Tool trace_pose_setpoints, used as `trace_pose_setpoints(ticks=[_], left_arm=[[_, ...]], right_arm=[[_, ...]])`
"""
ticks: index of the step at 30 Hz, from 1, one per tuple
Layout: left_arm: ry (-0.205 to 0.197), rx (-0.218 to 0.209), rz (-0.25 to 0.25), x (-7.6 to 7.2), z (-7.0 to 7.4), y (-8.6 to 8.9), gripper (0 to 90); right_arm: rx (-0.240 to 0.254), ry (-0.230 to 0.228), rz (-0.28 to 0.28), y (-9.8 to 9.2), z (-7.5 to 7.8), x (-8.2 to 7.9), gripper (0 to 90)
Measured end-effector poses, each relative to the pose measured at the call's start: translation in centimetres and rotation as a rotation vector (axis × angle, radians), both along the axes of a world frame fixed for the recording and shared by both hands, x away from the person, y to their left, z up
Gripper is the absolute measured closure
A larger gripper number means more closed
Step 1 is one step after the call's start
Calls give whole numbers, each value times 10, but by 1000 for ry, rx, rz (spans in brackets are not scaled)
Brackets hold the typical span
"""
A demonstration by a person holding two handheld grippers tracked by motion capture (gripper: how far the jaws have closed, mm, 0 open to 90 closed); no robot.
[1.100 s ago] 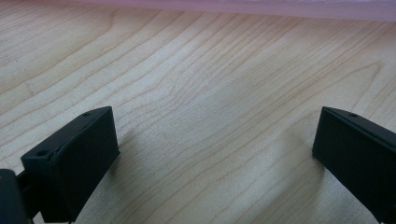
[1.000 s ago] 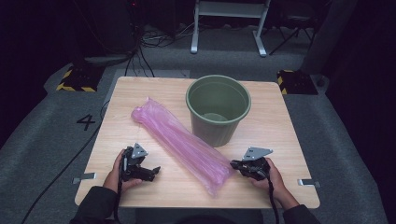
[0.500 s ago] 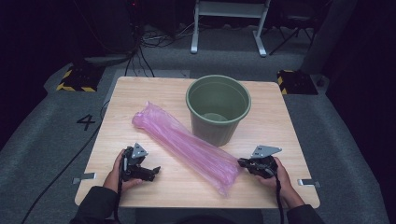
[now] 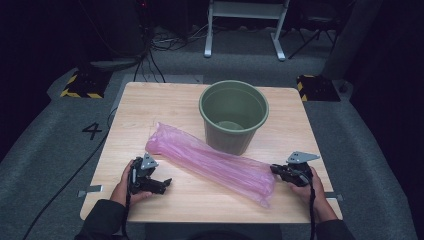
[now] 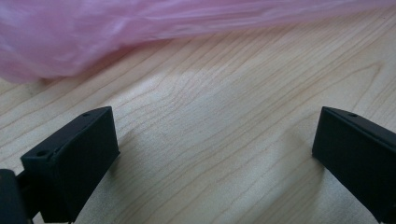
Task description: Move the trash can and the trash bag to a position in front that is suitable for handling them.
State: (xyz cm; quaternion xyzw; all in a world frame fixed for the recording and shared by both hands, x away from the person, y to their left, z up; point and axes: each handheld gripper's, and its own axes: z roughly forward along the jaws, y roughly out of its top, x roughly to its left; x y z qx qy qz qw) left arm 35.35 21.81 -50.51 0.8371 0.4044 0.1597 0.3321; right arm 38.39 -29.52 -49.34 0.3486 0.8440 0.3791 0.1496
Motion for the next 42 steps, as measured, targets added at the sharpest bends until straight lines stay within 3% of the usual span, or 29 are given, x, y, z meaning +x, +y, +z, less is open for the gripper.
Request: trace_pose_setpoints(ticks=[16,19,22,24,27,29,34,42], left_arm=[[1,-5,1,-1,0,1,3],[1,-5,1,-1,0,1,3],[1,-5,1,-1,0,1,3],[1,-5,1,-1,0,1,3],[0,-5,1,-1,0,1,3],[1,-5,1,-1,0,1,3],[1,-5,1,-1,0,1,3],[1,-5,1,-1,0,1,3]], right_arm=[[-5,-14,-202,-51,2,18,819],[4,-25,-240,-58,5,20,762],[18,-41,-281,-64,12,19,594],[21,-44,-267,-65,19,17,497],[34,-85,-264,-64,32,11,374],[46,-106,-264,-64,38,9,337],[77,-125,-256,-63,50,2,286],[121,-146,-142,-38,70,-18,245]])
